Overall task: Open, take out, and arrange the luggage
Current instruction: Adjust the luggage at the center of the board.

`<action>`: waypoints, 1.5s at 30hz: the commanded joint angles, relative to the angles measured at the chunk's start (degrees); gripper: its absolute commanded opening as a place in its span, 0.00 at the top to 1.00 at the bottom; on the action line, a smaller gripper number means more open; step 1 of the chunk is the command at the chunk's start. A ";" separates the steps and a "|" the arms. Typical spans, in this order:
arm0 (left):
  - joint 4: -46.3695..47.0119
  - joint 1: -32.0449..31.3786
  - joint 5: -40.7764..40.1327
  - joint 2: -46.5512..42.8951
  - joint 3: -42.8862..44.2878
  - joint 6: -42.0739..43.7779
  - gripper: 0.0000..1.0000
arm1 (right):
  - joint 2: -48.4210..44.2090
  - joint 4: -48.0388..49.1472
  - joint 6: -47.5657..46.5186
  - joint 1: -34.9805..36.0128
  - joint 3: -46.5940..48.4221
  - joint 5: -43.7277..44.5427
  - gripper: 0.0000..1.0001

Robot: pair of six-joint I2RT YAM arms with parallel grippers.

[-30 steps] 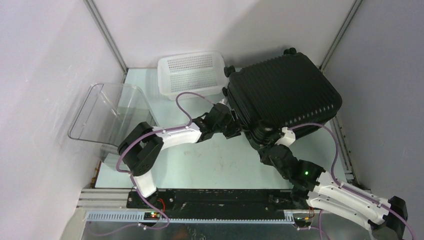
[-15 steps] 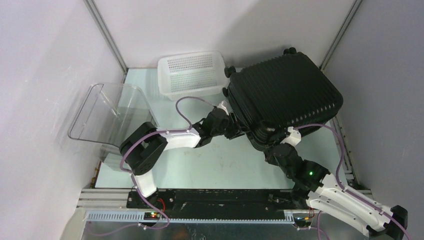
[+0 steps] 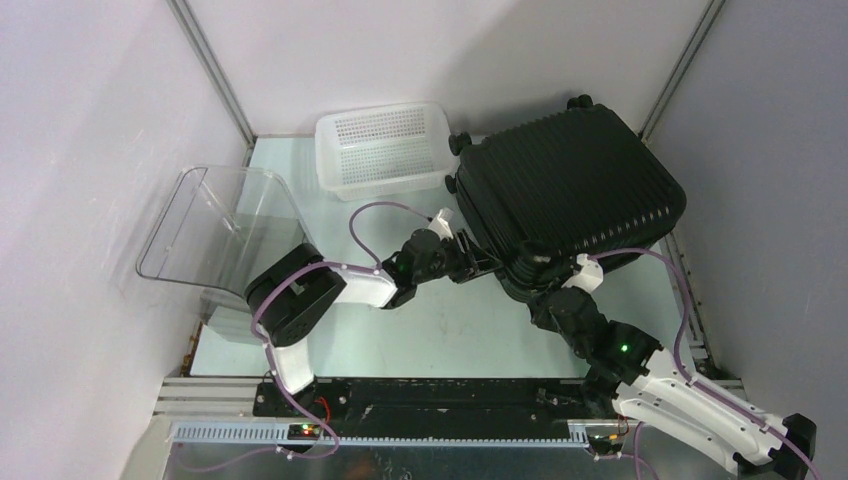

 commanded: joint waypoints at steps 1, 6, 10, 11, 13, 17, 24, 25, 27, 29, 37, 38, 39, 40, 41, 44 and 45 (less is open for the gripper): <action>8.51 0.71 1.97 -0.22 -1.70 0.58 0.49 | -0.71 -1.08 0.30 -0.20 1.86 0.28 1.00; 11.87 1.37 3.20 1.93 -2.03 -0.17 0.49 | -0.81 -0.54 0.42 -0.28 1.91 0.10 1.00; 10.41 1.37 2.93 2.39 -2.01 -0.10 0.48 | -0.86 -1.18 1.25 -0.25 1.92 -0.14 1.00; 9.61 1.35 2.68 2.17 -2.34 0.19 0.47 | -0.88 -1.47 1.58 -0.24 1.93 -0.06 1.00; 8.26 1.34 1.93 1.41 -3.03 0.66 0.46 | -1.09 -2.03 2.04 -0.23 1.91 0.13 1.00; 7.29 1.33 0.59 0.45 -4.14 1.48 0.45 | -1.42 -2.33 2.64 -0.15 1.91 0.44 1.00; 9.69 1.36 0.21 3.72 -1.45 0.32 0.44 | -1.63 -2.52 2.99 -0.11 1.94 0.01 1.00; 10.00 1.33 1.07 4.83 -0.81 0.53 0.43 | -1.60 -2.55 3.00 -0.11 1.93 -0.02 1.00; 12.67 1.36 2.07 6.43 0.99 0.50 0.42 | -1.58 -2.72 3.27 -0.10 1.96 -0.13 1.00; 14.67 1.39 2.07 7.66 1.41 -0.49 0.42 | -1.44 -2.78 3.39 -0.07 1.95 -0.09 1.00; 23.46 1.40 1.58 11.38 0.69 -4.36 0.50 | -1.40 -2.88 3.60 -0.08 1.94 -0.15 1.00; 24.80 1.40 1.68 11.73 0.57 -4.76 0.52 | -1.35 -2.96 3.70 -0.08 1.94 -0.15 1.00; 26.79 1.40 1.70 11.80 0.35 -5.41 0.58 | -1.22 -3.12 3.84 -0.11 1.91 -0.13 1.00; 27.48 1.40 1.71 11.75 0.31 -5.55 0.60 | -1.13 -3.12 3.91 -0.03 1.88 -0.21 1.00; 27.25 1.40 1.71 11.64 0.33 -5.45 0.66 | -1.06 -3.07 3.90 0.00 1.92 -0.18 1.00; 25.31 1.54 1.43 10.68 0.37 -4.46 0.76 | -1.14 -2.62 3.65 -0.08 2.00 -0.23 1.00; 24.93 1.57 1.38 10.49 0.32 -4.24 0.79 | -1.18 -2.51 3.64 -0.11 2.02 -0.23 1.00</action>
